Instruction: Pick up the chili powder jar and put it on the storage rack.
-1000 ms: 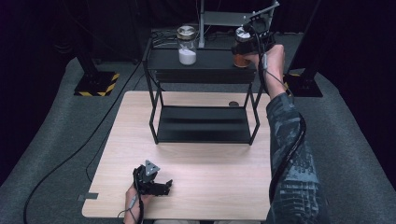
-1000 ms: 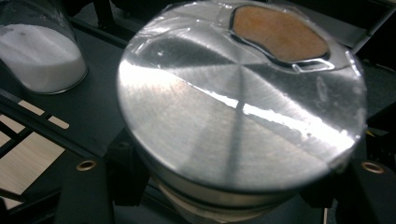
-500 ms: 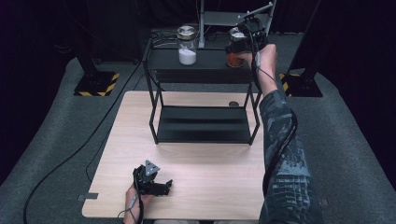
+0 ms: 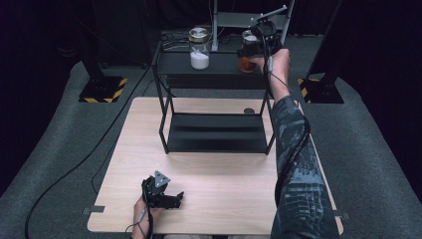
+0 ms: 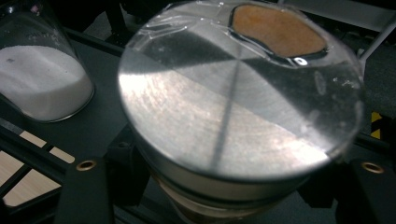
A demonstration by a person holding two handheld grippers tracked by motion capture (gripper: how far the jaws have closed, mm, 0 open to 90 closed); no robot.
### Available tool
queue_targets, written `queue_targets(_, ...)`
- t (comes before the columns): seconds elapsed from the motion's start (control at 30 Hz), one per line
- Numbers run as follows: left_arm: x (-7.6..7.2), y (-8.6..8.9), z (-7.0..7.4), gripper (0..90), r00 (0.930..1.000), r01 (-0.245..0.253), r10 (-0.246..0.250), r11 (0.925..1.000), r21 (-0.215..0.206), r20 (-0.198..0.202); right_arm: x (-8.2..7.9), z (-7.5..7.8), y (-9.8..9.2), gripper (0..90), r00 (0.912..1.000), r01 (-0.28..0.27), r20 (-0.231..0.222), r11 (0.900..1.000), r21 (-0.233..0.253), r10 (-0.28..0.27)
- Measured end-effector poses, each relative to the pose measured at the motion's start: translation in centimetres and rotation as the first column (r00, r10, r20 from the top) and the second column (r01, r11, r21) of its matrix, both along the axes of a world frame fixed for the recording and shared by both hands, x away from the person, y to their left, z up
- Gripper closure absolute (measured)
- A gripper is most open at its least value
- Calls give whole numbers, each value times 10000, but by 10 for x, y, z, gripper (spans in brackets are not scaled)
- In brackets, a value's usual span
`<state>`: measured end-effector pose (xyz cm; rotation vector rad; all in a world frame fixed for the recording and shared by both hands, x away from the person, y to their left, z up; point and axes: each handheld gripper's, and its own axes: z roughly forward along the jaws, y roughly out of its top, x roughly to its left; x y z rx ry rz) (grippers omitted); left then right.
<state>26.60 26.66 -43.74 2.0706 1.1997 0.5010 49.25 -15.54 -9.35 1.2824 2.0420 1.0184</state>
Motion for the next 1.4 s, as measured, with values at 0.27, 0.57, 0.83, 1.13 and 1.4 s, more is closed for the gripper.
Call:
queue_targets(0.27, 0, 0, 0, 0, 10000, -4, 4, 10000, 1, 1, -2, -7, 0, 306, 9997, 46, 218, 9998, 195, -50)
queue_targets(0.57, 0, 0, 0, 0, 10000, -4, 4, 10000, 4, 1, -5, -10, 0, 305, 9993, 39, 380, 9997, 222, -47)
queue_targets(0.83, 0, 0, 0, 0, 10000, -11, 11, 10000, -7, 2, -2, -6, 2, 160, 10000, 28, -33, 10000, -16, -28)
queue_targets(1.13, 0, 0, 0, 0, 10000, -20, 20, 10000, 14, 3, -22, -8, -21, 17, 9983, -524, -253, 9986, -1, 524)
queue_targets(1.4, 0, -1, 0, 0, 10000, -25, 25, 10000, 11, 11, -72, -41, -43, 0, 9925, -1210, 174, 9926, -77, 1211)
